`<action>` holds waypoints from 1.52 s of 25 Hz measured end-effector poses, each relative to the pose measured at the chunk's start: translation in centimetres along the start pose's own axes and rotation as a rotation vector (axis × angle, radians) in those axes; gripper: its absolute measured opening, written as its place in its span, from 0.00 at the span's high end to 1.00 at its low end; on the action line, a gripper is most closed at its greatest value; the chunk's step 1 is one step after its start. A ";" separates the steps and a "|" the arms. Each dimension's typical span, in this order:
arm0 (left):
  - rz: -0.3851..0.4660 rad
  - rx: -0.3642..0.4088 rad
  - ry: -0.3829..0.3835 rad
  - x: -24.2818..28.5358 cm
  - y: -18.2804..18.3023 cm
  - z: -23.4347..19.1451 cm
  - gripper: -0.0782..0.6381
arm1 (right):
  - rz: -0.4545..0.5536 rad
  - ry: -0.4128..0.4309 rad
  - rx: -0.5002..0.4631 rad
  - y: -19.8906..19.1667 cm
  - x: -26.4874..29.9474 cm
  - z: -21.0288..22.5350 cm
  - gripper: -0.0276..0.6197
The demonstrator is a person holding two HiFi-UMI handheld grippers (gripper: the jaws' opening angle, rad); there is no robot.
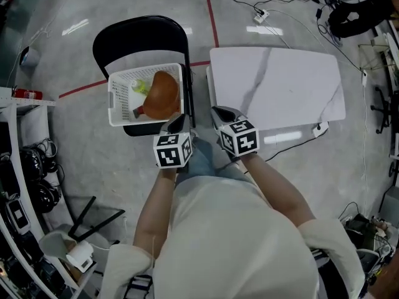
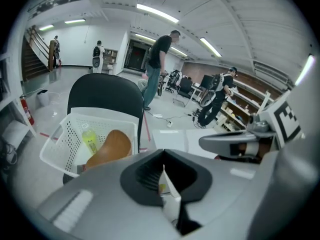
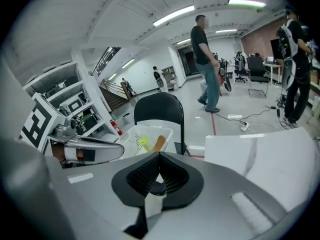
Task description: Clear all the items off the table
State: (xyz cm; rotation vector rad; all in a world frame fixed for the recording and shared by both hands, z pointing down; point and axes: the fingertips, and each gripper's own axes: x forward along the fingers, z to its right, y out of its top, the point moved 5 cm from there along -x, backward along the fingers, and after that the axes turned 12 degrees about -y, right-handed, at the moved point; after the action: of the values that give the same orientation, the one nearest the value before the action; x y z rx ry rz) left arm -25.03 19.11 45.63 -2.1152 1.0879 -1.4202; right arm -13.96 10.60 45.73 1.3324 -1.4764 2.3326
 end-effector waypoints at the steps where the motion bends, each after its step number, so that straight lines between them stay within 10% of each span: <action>1: 0.003 -0.005 0.001 -0.2 -0.6 0.9 0.88 | 0.002 -0.004 0.000 -0.7 -1.0 0.4 0.96; 38: -0.063 0.236 -0.246 0.3 -11.9 27.4 0.88 | 0.165 -0.264 0.121 -16.4 -25.0 13.8 0.96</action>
State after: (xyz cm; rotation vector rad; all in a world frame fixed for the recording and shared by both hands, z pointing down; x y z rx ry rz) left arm 4.35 23.33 42.15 -2.0992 0.7291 -1.2086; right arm 17.99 17.77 41.92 1.6662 -1.5933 2.4593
